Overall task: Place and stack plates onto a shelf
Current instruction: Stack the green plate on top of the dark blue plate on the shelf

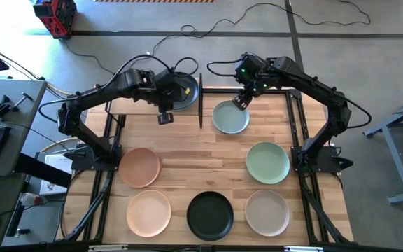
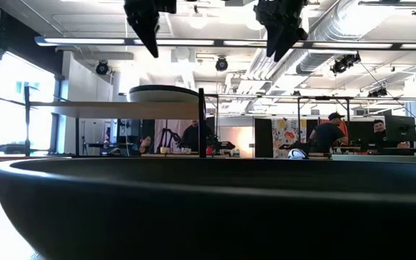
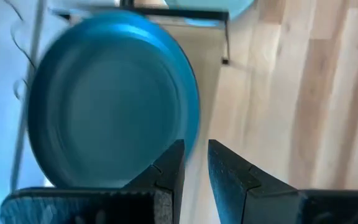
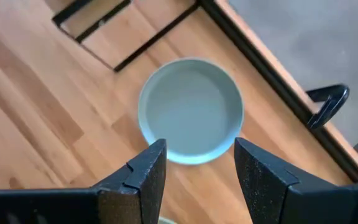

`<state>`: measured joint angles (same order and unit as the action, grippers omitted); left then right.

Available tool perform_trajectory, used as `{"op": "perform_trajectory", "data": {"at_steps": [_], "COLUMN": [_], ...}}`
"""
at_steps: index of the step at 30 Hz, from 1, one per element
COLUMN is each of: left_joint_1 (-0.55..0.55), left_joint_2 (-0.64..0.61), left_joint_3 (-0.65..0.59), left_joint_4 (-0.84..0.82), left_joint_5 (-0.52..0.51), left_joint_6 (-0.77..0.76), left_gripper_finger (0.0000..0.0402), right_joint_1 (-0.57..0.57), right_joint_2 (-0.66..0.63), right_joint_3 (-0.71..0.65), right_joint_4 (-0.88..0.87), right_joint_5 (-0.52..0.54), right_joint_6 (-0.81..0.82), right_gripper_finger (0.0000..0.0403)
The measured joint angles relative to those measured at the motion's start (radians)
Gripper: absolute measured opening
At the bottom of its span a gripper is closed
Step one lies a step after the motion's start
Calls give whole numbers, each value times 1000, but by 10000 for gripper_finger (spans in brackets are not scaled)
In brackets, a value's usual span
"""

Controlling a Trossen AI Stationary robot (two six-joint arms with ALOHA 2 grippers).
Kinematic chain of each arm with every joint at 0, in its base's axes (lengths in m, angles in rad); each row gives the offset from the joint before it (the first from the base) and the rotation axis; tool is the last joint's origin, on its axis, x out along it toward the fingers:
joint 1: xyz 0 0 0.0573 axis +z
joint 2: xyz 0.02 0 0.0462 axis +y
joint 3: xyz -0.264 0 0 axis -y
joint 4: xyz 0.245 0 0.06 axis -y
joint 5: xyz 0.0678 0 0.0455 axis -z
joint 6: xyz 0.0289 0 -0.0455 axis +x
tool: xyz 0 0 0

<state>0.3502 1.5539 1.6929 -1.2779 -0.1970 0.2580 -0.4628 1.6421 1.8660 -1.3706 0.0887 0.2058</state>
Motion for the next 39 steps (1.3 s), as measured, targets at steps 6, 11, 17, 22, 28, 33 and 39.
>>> {"op": "perform_trajectory", "data": {"at_steps": [6, 11, 17, 22, 28, 33, 39], "left_joint_1": [-32, -64, -114, -164, -244, -329, -423], "left_joint_2": [-16, -55, -133, -207, -287, -338, -359], "left_joint_3": [5, -24, -31, -31, -31, -31, -31], "left_joint_4": [-179, -268, -275, -275, -274, -274, -273], "left_joint_5": [7, 58, 61, 61, 61, 61, 61], "left_joint_6": [-79, -109, -157, -216, -290, -347, -394], "left_gripper_finger": [60, 60, 60, 60, 60, 60, 60], "right_joint_1": [70, 162, 285, 399, 566, 694, 772], "right_joint_2": [0, 0, 0, 0, 12, 70, 159], "right_joint_3": [0, 0, 0, 0, 0, 0, 0], "right_joint_4": [-50, -59, -59, -59, -60, -62, -70], "right_joint_5": [-10, -10, -8, -4, 89, 94, 95], "right_joint_6": [67, 167, 353, 545, 880, 1052, 1127], "right_gripper_finger": [167, 167, 167, 167, 167, 167, 167]}}
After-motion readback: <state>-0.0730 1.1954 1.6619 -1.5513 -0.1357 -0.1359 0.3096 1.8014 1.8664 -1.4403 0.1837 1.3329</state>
